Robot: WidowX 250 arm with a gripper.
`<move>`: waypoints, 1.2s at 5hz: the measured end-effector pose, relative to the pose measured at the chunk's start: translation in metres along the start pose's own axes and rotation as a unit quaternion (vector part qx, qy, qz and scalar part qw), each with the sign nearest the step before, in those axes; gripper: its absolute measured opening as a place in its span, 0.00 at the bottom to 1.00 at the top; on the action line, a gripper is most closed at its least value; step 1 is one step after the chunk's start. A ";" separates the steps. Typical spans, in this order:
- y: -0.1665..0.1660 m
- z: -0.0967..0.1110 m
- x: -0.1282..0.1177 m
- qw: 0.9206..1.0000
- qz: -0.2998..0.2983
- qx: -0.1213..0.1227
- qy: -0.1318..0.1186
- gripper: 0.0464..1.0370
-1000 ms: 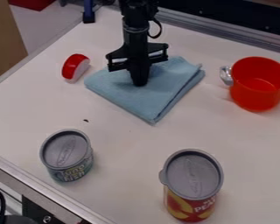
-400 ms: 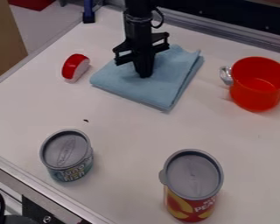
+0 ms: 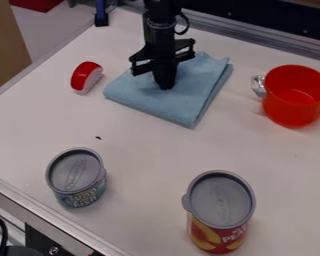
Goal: Move the blue cloth to the up left of the table
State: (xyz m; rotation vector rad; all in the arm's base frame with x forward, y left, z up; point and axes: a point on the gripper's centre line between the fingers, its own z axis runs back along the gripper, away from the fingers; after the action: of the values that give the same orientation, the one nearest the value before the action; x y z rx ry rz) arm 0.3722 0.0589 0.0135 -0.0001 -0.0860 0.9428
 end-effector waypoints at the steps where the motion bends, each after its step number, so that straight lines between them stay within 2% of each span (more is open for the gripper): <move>1: 0.005 0.002 0.002 1.000 -0.025 0.000 -0.008 0.16; 2: 0.004 0.008 0.001 0.999 -0.048 0.007 0.006 0.38; 3: -0.003 0.040 0.005 0.998 -0.057 -0.029 -0.021 0.66; 4: -0.004 0.063 0.008 0.996 -0.064 -0.045 -0.046 0.92; 5: 0.002 0.072 -0.002 0.994 -0.088 -0.052 -0.038 0.96; 6: 0.013 0.069 -0.029 0.987 -0.155 -0.038 -0.015 0.96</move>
State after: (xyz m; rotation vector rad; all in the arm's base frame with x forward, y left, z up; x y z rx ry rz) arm 0.3393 0.0402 0.0793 -0.0425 -0.1459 0.6287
